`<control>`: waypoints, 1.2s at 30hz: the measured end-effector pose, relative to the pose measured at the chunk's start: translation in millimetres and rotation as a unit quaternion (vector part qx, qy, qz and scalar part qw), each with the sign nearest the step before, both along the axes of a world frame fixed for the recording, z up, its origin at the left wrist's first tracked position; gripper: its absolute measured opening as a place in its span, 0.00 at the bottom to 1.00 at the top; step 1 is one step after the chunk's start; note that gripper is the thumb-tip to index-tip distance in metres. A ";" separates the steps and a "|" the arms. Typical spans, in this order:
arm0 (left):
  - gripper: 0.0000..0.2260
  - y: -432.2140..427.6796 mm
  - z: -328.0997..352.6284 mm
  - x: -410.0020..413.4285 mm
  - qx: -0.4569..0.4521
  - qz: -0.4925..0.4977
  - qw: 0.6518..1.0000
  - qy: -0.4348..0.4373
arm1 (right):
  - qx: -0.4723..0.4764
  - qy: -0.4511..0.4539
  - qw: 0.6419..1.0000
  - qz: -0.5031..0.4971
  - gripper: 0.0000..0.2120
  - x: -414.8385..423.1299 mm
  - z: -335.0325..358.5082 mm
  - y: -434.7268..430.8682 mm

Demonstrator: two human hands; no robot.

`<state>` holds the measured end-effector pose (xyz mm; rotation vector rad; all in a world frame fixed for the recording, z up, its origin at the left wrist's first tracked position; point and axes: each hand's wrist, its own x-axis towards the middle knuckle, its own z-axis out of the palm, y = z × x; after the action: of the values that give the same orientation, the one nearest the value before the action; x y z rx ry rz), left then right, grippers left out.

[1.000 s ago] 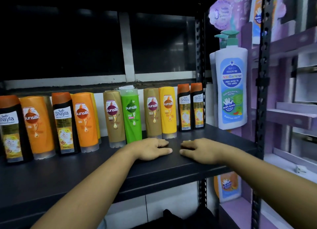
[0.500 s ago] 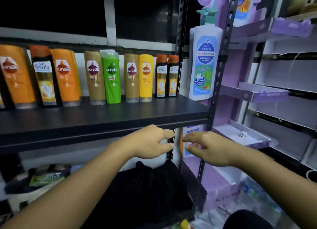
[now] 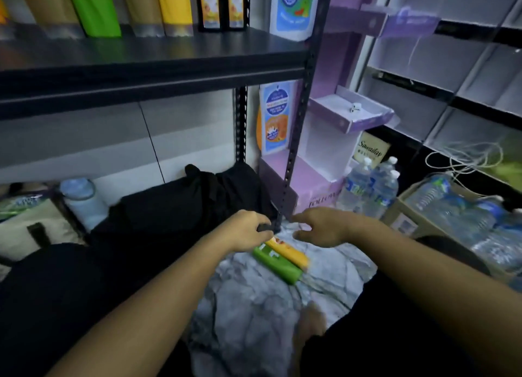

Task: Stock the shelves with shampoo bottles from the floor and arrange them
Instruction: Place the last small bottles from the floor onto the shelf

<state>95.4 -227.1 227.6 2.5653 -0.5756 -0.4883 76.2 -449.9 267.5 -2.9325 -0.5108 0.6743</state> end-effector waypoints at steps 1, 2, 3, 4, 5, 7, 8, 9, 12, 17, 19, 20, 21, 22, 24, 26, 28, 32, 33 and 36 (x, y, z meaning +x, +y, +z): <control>0.14 -3.9 -16.3 4.4 -0.007 0.009 1.000 0.009 | -0.007 0.013 1.000 -0.007 0.25 3.5 -14.6 -0.3; 0.13 -8.4 -31.2 8.7 -0.013 0.016 1.000 0.017 | -0.016 0.027 0.999 -0.018 0.26 8.8 -31.0 -0.9; 0.12 -12.3 -47.9 14.0 -0.017 0.022 0.999 0.023 | -0.022 0.042 0.998 -0.029 0.27 14.3 -47.8 -1.5; 0.12 -16.1 -63.8 18.9 -0.021 0.024 0.999 0.027 | -0.023 0.055 0.997 -0.040 0.27 20.3 -65.0 -1.8; 0.13 -19.0 -79.8 23.6 -0.026 0.029 0.999 0.033 | -0.019 0.063 0.996 -0.051 0.26 26.1 -82.3 -2.9; 0.16 -23.7 -107.1 31.6 -0.012 0.041 0.998 0.054 | -0.013 0.075 0.994 -0.076 0.25 37.2 -112.5 -4.9; 0.17 -25.5 -120.2 36.5 0.001 0.047 0.997 0.064 | -0.013 0.082 0.992 -0.092 0.25 43.2 -126.1 -6.5; 0.18 -27.5 -134.8 42.8 0.011 0.054 0.996 0.075 | -0.013 0.089 0.990 -0.107 0.25 50.1 -140.5 -8.5; 0.17 -30.4 -168.7 56.5 0.041 0.070 0.992 0.101 | -0.017 0.114 0.985 -0.132 0.28 67.5 -183.6 -15.3; 0.19 -34.7 -229.8 87.0 0.072 0.111 0.978 0.163 | -0.017 0.154 0.974 -0.166 0.26 105.3 -257.3 -26.9; 0.19 -38.2 -249.9 97.7 0.079 0.120 0.974 0.173 | -0.006 0.158 0.970 -0.184 0.25 119.1 -275.3 -28.4; 0.19 -40.6 -259.1 102.7 0.080 0.125 0.973 0.177 | 0.001 0.158 0.969 -0.191 0.25 126.3 -284.7 -29.4; 0.20 -43.0 -267.9 107.5 0.080 0.133 0.971 0.183 | 0.009 0.154 0.968 -0.198 0.26 132.8 -293.1 -30.3; 0.20 -45.7 -275.2 112.0 0.080 0.145 0.967 0.192 | 0.015 0.151 0.966 -0.208 0.26 138.9 -301.3 -31.9; 0.25 -50.9 -287.9 120.6 0.067 0.191 0.953 0.224 | 0.024 0.148 0.960 -0.236 0.29 149.1 -317.4 -34.1; 0.33 -56.0 -299.2 127.6 0.034 0.256 0.928 0.269 | 0.036 0.155 0.953 -0.257 0.29 156.9 -331.6 -34.3; 0.36 -60.9 -311.2 133.4 -0.040 0.333 0.885 0.322 | 0.066 0.164 0.946 -0.272 0.25 161.4 -343.8 -32.4; 0.39 -68.9 -333.5 143.1 -0.225 0.485 0.749 0.391 | 0.099 0.149 0.935 -0.307 0.19 164.8 -359.7 -32.6; 0.37 -70.5 -338.7 144.6 -0.243 0.498 0.734 0.394 | 0.096 0.143 0.936 -0.306 0.21 166.2 -360.9 -33.3; 0.31 -75.6 -344.3 142.0 -0.239 0.495 0.741 0.386 | 0.076 0.179 0.938 -0.286 0.32 164.4 -363.7 -33.0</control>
<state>237.4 -302.7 -116.8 1.5803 0.8325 -0.7701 240.7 -482.9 -96.3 -2.5204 0.3039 0.9831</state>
